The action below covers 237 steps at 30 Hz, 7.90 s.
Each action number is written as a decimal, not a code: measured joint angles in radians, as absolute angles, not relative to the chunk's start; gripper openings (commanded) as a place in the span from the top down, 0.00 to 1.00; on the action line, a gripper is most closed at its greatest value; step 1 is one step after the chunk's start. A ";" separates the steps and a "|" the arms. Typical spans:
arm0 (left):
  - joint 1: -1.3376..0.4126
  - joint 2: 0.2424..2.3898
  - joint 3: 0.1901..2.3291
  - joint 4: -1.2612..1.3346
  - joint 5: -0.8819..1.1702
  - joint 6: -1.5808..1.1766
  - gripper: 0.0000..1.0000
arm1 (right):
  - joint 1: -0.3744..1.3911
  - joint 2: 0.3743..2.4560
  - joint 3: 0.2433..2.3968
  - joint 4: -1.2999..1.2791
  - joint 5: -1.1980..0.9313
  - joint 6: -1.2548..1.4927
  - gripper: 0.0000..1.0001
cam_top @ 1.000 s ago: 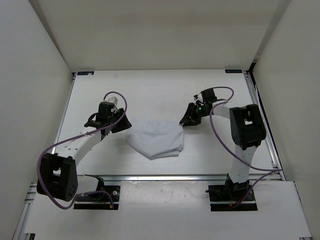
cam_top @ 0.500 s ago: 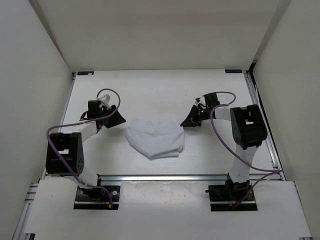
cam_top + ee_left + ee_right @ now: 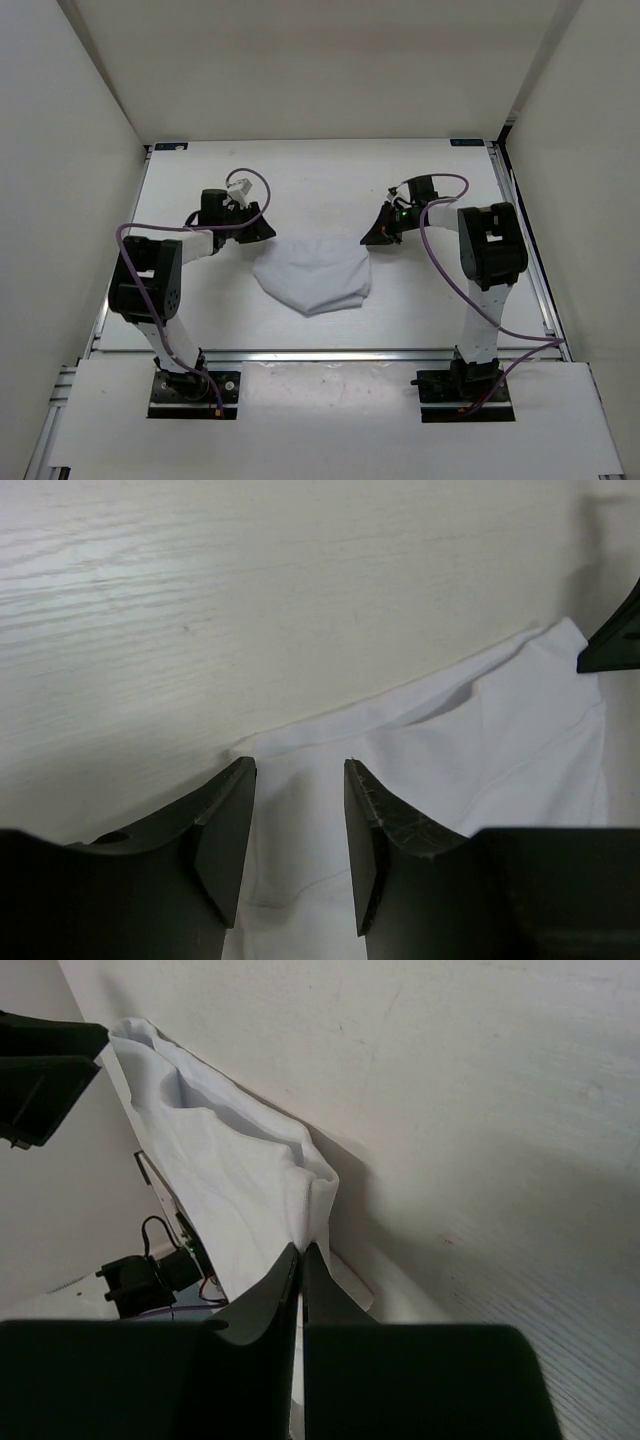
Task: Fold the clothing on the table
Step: Flatten the skirt out, then fold the skirt
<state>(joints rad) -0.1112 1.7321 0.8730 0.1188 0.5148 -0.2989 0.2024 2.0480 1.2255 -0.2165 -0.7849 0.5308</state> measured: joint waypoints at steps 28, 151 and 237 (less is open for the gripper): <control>-0.169 1.674 0.829 0.061 0.327 -0.349 0.54 | 0.171 2.102 1.262 -0.237 -0.861 0.516 1.00; -0.202 1.115 0.416 0.215 0.344 -0.811 1.00 | 0.137 1.596 1.081 -0.407 -0.685 0.274 1.00; -0.372 1.474 0.500 0.392 0.157 -0.846 1.00 | 0.129 1.997 1.251 -0.394 -0.653 0.228 0.53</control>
<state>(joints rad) -0.3721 1.4742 0.4999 0.3923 0.1574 -0.8459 0.1291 1.9972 1.2510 -0.3939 -0.6533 0.2283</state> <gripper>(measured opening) 0.014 0.457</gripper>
